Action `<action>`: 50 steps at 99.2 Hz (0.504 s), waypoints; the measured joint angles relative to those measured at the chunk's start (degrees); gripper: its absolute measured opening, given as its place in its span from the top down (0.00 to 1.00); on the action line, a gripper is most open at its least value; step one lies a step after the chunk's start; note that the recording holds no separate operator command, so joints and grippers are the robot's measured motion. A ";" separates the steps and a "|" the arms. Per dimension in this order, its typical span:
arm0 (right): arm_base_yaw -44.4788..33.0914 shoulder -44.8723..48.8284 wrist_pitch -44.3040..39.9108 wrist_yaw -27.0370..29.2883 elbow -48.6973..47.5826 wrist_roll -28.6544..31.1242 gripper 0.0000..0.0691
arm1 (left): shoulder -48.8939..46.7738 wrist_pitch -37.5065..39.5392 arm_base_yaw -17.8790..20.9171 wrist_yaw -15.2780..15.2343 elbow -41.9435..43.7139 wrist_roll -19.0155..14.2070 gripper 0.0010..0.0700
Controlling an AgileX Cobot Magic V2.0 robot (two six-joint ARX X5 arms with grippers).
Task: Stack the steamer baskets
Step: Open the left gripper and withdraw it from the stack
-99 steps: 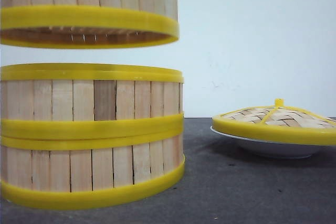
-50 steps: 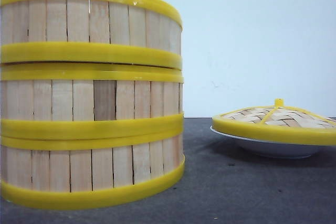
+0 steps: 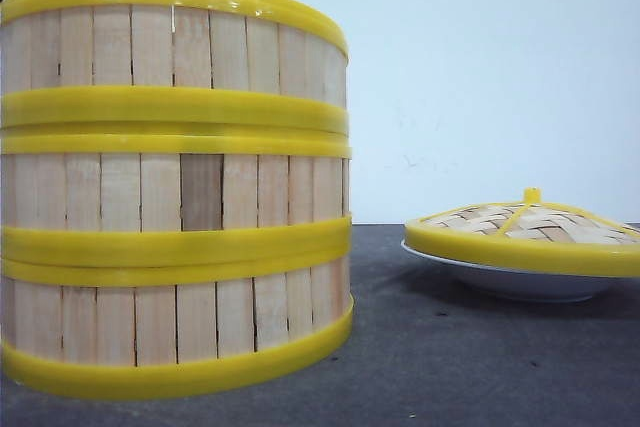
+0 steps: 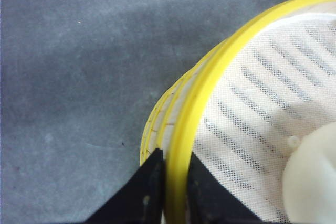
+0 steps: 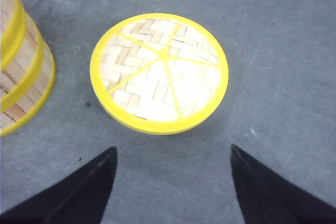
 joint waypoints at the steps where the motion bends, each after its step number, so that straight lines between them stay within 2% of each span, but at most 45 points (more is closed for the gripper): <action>1: 0.00 0.00 -0.02 0.00 0.00 0.00 0.39 | 0.00 0.04 -0.09 -0.07 0.00 0.00 0.98; 36: 0.00 0.00 -0.02 0.00 0.00 0.00 0.39 | 0.00 0.83 -1.73 -1.16 0.00 0.00 0.97; 43: 0.00 0.00 -0.02 0.00 0.00 0.00 0.39 | 0.00 0.94 -1.73 -0.68 0.00 -0.26 0.91; 50: 0.00 0.00 -0.02 0.00 -0.02 0.00 0.39 | 0.00 1.27 -1.86 -0.02 0.00 -0.52 0.79</action>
